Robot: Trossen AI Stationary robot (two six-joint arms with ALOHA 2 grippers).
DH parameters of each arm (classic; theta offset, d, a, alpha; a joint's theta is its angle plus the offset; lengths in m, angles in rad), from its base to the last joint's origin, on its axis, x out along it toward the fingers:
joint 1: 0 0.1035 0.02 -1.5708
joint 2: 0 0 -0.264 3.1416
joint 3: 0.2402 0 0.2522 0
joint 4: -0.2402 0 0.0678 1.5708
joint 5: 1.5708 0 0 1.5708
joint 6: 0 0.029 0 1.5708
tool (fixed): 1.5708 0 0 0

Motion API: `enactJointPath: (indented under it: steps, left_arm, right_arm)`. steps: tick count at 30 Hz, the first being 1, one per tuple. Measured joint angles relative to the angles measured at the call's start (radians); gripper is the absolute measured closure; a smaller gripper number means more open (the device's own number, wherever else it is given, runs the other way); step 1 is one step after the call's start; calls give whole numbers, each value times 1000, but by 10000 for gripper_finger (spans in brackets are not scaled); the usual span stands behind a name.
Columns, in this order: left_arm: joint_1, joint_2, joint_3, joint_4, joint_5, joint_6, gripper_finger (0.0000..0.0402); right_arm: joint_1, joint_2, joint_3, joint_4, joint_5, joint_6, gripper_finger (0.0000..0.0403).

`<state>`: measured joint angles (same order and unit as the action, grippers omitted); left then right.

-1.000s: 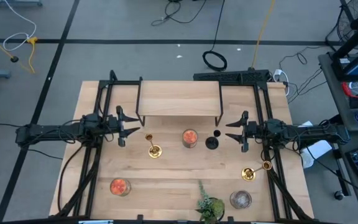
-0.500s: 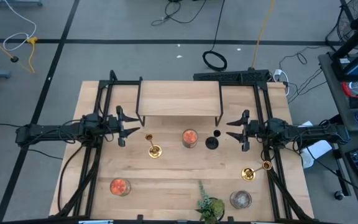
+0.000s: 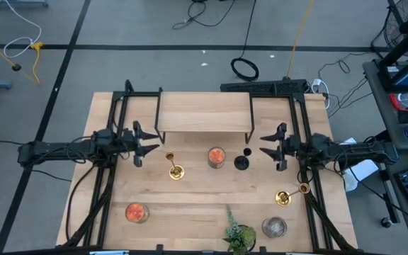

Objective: Pick & Place candle stick holders
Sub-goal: Put the left gold candle holder on the shelf

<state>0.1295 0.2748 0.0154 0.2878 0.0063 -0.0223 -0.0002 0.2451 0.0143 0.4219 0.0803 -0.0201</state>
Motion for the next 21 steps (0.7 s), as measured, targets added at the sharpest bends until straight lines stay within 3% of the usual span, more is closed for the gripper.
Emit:
enactJointPath:
  steps: [7, 13, 21]
  left_arm:
    - [-24, 38, 0, 38, 205, -130, 220]
    - [-75, 162, 70, 65, 203, -107, 220]
    - [-93, 371, 197, -74, 182, -82, 220]
  right_arm:
    - [0, 0, 0, 23, -1, 58, 215]
    - [0, 0, 0, 25, 1, 58, 215]
    - [0, 0, 0, 43, -1, 58, 215]
